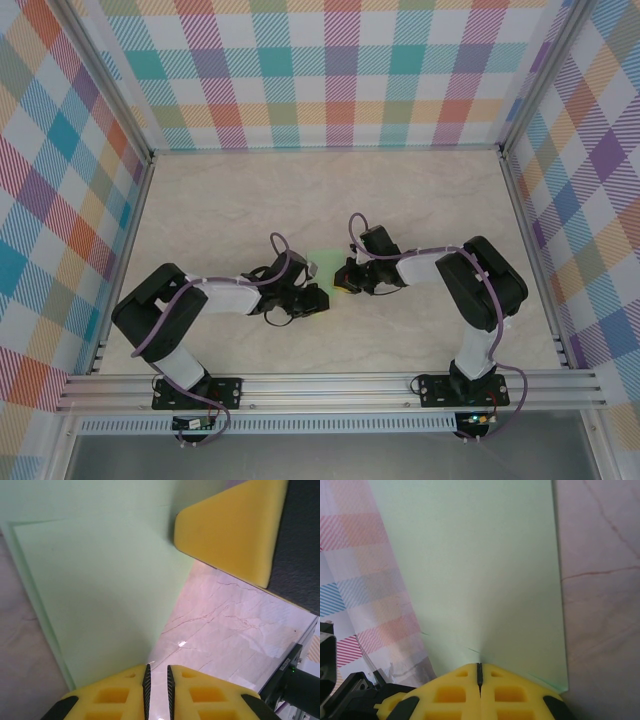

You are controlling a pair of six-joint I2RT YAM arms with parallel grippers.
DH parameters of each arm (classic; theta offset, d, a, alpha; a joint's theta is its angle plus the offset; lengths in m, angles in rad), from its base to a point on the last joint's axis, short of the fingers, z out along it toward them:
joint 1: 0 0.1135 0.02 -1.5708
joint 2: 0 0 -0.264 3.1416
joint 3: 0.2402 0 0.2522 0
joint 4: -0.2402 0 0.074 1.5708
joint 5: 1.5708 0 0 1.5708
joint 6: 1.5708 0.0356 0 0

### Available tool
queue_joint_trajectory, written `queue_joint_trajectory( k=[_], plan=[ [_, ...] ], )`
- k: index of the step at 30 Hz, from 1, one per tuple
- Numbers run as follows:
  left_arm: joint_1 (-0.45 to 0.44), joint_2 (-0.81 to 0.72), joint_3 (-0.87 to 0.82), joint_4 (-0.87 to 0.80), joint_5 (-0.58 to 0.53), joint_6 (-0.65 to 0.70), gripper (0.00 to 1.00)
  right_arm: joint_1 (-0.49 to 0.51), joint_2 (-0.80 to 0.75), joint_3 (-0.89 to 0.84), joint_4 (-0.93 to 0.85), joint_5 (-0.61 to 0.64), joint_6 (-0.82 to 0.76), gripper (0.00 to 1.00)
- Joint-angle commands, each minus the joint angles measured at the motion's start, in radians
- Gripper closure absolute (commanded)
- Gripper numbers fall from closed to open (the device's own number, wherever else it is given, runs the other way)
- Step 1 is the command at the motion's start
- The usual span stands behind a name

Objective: Fold a paper plane with a square sheet of paper (pick it up from the middle)
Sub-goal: Third fold the triangle at the center of the table.

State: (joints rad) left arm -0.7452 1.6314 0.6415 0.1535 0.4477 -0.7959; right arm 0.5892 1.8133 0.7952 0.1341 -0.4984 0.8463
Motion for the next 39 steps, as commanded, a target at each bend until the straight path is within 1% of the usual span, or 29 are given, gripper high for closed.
queue_joint_trajectory(
  k=[1,8,14,19,22,24,27,29,32,39],
  plan=[
    [-0.006,-0.026,-0.035,-0.045,-0.003,0.011,0.82,0.005,0.028,-0.007,-0.099,0.059,-0.027,0.96],
    [-0.006,-0.064,-0.077,-0.149,-0.041,0.004,0.83,0.006,0.023,-0.006,-0.109,0.067,-0.031,0.96],
    [-0.006,-0.097,-0.117,-0.15,-0.022,-0.007,0.83,0.006,0.023,-0.002,-0.12,0.073,-0.036,0.96],
    [-0.006,-0.118,-0.098,-0.211,0.008,0.04,0.83,0.006,0.024,-0.001,-0.127,0.079,-0.035,0.95],
    [-0.006,-0.145,-0.068,-0.276,0.025,0.098,0.83,0.006,0.023,0.001,-0.129,0.08,-0.033,0.95],
    [-0.005,-0.184,-0.035,-0.33,-0.002,0.128,0.83,0.007,0.024,0.005,-0.131,0.08,-0.033,0.95],
    [0.005,-0.248,-0.001,-0.352,-0.036,0.133,0.83,0.006,0.02,0.006,-0.133,0.079,-0.029,0.95],
    [0.015,-0.266,0.021,-0.347,-0.063,0.127,0.83,0.006,0.017,0.006,-0.131,0.078,-0.027,0.95],
    [0.026,-0.246,0.05,-0.289,-0.066,0.107,0.83,0.006,0.01,0.007,-0.134,0.085,-0.023,0.95],
    [0.026,-0.093,0.091,-0.154,-0.024,0.073,0.83,0.006,-0.002,0.018,-0.145,0.093,-0.021,0.94]
  ],
)
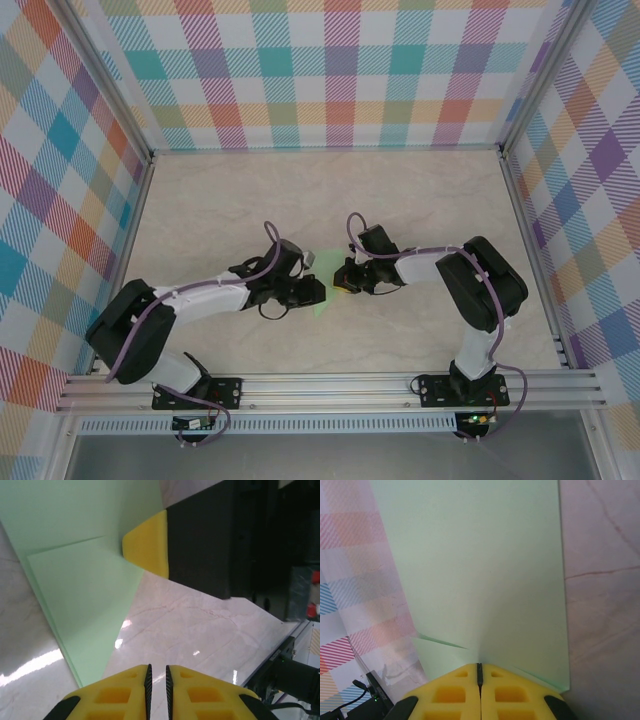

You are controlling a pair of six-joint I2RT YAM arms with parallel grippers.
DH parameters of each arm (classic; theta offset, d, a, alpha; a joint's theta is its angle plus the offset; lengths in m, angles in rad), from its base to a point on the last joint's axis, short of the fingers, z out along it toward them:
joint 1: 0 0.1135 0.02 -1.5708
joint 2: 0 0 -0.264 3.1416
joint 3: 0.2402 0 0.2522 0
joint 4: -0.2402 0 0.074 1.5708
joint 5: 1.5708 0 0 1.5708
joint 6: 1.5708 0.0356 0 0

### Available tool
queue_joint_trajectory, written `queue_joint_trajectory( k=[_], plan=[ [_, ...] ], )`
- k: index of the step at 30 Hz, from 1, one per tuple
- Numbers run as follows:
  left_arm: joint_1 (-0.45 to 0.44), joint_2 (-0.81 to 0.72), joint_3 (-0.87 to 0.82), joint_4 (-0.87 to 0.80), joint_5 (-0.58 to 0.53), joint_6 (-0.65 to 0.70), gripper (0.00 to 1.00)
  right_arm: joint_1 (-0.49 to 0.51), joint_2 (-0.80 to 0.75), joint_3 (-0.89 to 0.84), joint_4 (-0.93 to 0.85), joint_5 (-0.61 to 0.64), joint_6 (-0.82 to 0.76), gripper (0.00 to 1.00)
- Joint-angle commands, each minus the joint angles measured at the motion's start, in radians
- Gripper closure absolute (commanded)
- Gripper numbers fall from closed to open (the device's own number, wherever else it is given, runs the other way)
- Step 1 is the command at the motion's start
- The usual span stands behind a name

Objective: Fold a paper plane with a square sheet of paper (pick it up from the middle)
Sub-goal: Third fold the triangle at the center of the table.

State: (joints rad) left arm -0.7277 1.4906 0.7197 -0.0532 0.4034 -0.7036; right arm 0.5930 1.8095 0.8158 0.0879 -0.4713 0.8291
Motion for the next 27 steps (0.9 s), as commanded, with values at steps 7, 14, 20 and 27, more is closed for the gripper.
queue_joint_trajectory(
  k=[7,14,20,27],
  plan=[
    [0.009,0.14,0.005,0.042,-0.016,-0.013,0.88,0.002,-0.011,0.002,-0.092,0.058,-0.002,0.94],
    [0.008,0.188,-0.05,-0.017,-0.104,0.006,0.93,0.003,-0.09,0.042,-0.13,0.034,-0.063,0.91],
    [0.009,0.192,-0.079,-0.019,-0.121,0.008,0.95,0.026,-0.153,-0.021,-0.023,0.007,-0.002,0.91],
    [0.008,0.169,-0.078,-0.039,-0.139,0.016,0.95,0.094,-0.098,-0.061,0.062,0.026,0.056,0.93]
  ],
)
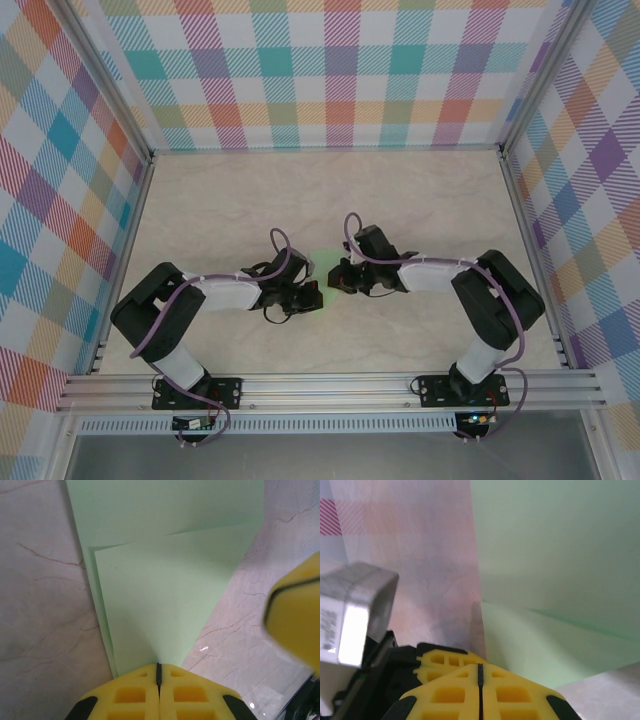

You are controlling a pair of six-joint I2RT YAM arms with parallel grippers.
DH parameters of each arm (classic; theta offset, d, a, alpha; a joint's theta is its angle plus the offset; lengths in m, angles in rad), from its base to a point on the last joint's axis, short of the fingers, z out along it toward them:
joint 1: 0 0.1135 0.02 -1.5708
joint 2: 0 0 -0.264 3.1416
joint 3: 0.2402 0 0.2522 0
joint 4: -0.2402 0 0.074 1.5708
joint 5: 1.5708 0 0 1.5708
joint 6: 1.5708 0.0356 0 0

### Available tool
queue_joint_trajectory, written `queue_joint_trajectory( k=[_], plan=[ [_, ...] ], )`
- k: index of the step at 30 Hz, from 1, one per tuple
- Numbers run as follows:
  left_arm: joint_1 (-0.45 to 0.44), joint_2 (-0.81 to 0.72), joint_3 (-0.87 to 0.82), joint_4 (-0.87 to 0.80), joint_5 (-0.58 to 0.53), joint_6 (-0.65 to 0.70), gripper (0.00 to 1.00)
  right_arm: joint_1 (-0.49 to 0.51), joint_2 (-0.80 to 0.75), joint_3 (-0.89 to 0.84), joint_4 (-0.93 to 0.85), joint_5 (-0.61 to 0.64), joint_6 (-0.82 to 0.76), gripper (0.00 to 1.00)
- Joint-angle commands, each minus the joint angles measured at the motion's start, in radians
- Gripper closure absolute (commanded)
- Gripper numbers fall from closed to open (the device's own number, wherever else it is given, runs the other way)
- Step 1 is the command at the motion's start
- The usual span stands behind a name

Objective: Fold a paper plane with a square sheet of paper (pick it up from the middle)
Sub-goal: Third fold the triangle at the center of the table.

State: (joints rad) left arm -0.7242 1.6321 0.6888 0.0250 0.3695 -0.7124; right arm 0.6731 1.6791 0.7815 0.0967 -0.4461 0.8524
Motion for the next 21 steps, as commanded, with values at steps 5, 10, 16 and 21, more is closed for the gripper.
queue_joint_trajectory(
  k=[5,10,16,21],
  plan=[
    [0.005,0.02,-0.048,-0.114,-0.106,0.024,0.96,0.017,0.082,-0.045,0.098,-0.007,0.042,0.94],
    [0.006,0.025,-0.044,-0.123,-0.115,0.029,0.96,0.015,0.12,-0.048,0.079,0.027,0.031,0.94],
    [0.005,0.028,-0.052,-0.158,-0.153,0.056,0.99,-0.001,0.104,-0.001,-0.009,0.086,-0.005,0.94],
    [0.005,0.02,-0.067,-0.148,-0.149,0.054,0.99,-0.024,0.109,0.022,-0.028,0.108,-0.027,0.93]
  ],
)
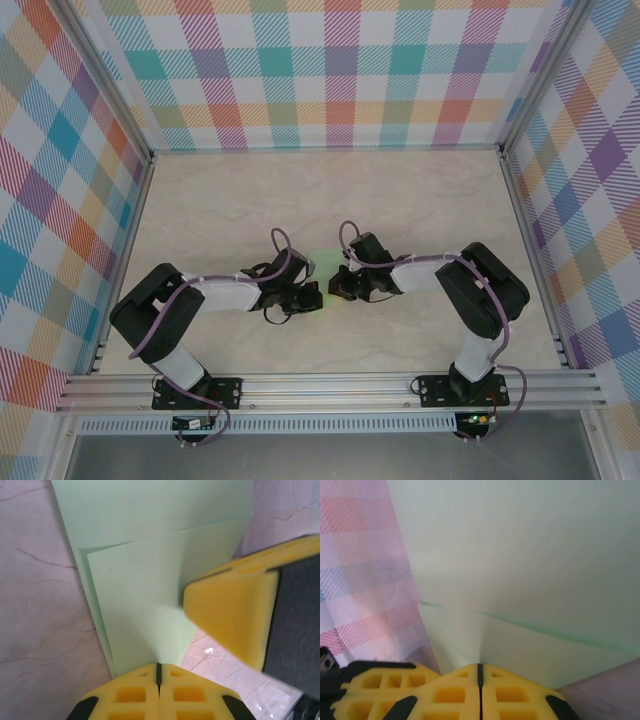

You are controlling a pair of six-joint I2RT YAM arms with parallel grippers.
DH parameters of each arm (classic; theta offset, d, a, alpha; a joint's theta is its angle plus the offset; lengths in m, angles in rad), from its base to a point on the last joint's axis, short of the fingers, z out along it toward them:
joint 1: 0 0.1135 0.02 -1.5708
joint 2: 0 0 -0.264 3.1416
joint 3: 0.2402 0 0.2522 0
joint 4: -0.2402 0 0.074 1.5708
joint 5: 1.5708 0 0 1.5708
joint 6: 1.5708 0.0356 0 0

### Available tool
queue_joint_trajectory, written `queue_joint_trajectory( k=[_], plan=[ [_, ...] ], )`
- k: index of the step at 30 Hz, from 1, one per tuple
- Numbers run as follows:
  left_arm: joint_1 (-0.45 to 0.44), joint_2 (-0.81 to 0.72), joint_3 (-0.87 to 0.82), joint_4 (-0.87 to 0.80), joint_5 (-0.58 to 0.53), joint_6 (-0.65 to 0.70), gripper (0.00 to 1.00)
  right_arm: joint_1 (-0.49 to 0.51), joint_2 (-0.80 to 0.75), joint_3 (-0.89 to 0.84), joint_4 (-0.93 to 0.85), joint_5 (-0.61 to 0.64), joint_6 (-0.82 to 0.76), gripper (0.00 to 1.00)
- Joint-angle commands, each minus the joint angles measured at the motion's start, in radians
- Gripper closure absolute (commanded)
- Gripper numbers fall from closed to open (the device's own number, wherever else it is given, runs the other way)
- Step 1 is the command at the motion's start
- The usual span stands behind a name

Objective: Fold a paper plane with a square sheet of paper (pick it up from the middle)
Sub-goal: Third fold the triangle at the center of the table.

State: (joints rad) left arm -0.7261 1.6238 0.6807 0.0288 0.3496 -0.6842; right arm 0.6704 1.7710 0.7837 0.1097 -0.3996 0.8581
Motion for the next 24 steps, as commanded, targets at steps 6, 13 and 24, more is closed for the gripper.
queue_joint_trajectory(
  k=[6,13,24],
  plan=[
    [0.008,0.037,-0.071,-0.141,-0.125,0.026,0.99,-0.069,0.045,-0.037,0.052,0.043,-0.001,0.93],
    [0.007,0.033,-0.079,-0.144,-0.124,0.029,0.99,-0.123,0.017,-0.057,0.05,0.051,-0.022,0.92],
    [0.007,0.019,-0.096,-0.144,-0.105,0.051,0.99,-0.196,0.005,-0.08,0.082,0.044,-0.042,0.91]
  ],
)
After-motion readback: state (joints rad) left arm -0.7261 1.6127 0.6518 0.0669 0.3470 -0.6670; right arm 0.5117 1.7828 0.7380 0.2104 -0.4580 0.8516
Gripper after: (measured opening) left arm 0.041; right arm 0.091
